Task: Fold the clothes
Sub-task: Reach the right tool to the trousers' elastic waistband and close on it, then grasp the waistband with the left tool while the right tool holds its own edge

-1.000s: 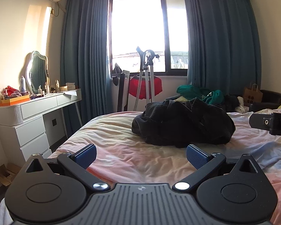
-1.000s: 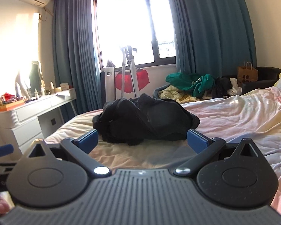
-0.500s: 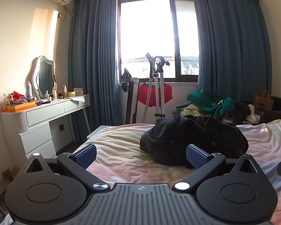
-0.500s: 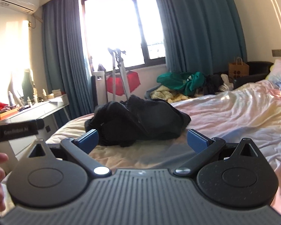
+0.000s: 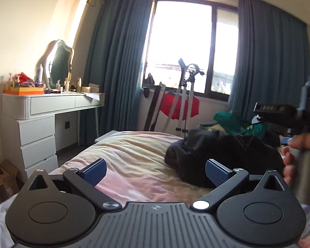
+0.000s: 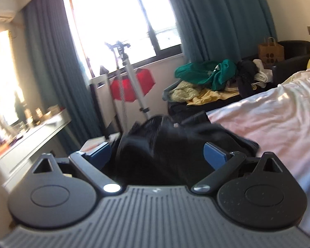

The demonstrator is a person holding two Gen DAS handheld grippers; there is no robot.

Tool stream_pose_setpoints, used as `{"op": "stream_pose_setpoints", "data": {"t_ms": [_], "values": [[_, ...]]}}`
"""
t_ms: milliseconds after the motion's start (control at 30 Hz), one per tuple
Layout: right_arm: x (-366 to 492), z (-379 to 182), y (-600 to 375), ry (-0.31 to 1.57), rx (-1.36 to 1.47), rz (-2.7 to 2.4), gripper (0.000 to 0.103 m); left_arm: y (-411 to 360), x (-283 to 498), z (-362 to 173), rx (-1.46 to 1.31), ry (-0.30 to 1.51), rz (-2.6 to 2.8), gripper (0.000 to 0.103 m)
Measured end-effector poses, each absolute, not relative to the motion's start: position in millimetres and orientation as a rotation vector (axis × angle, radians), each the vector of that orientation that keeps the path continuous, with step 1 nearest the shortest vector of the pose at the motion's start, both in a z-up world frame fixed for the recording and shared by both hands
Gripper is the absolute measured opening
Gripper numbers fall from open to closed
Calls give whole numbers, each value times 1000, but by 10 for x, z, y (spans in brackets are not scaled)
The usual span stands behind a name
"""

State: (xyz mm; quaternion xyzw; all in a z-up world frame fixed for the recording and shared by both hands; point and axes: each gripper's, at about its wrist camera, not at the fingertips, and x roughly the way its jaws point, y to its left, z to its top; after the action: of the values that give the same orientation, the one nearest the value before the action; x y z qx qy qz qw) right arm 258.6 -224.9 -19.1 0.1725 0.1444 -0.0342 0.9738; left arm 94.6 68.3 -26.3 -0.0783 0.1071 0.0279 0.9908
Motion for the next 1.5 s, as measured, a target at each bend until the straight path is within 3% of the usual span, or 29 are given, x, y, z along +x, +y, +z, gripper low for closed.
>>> {"op": "stream_pose_setpoints", "data": {"t_ms": [100,133,200,333,367,400,433,567,1033,1300,1500], "values": [[3128,-244,-2180,338,292,-179,94,891,1122,-389,-247,223,78,103],[3252,-287,-2170,362,269,-216,90,935,1180,-438,-261,233,88,103],[3417,-389,-2172,420,221,-283,68,1000,1278,-541,-277,255,114,102],[3471,-536,-2240,494,162,-366,60,937,1318,-711,-196,275,169,100],[3424,-535,-2288,480,170,-378,51,923,1313,-716,-192,284,157,99],[3370,-523,-2346,478,187,-383,32,908,1306,-719,-188,292,144,99],[3309,-507,-2408,487,211,-386,20,897,1279,-707,-190,287,133,99],[2974,-425,-2635,502,302,-336,14,883,1105,-606,-208,261,108,99],[687,-36,-3056,369,461,-36,13,795,472,-203,-336,191,-121,101],[251,-819,-2925,661,499,-44,12,539,360,-366,-248,275,-178,101],[289,-994,-3171,693,651,-119,14,172,356,-493,-35,307,-202,101]]}}
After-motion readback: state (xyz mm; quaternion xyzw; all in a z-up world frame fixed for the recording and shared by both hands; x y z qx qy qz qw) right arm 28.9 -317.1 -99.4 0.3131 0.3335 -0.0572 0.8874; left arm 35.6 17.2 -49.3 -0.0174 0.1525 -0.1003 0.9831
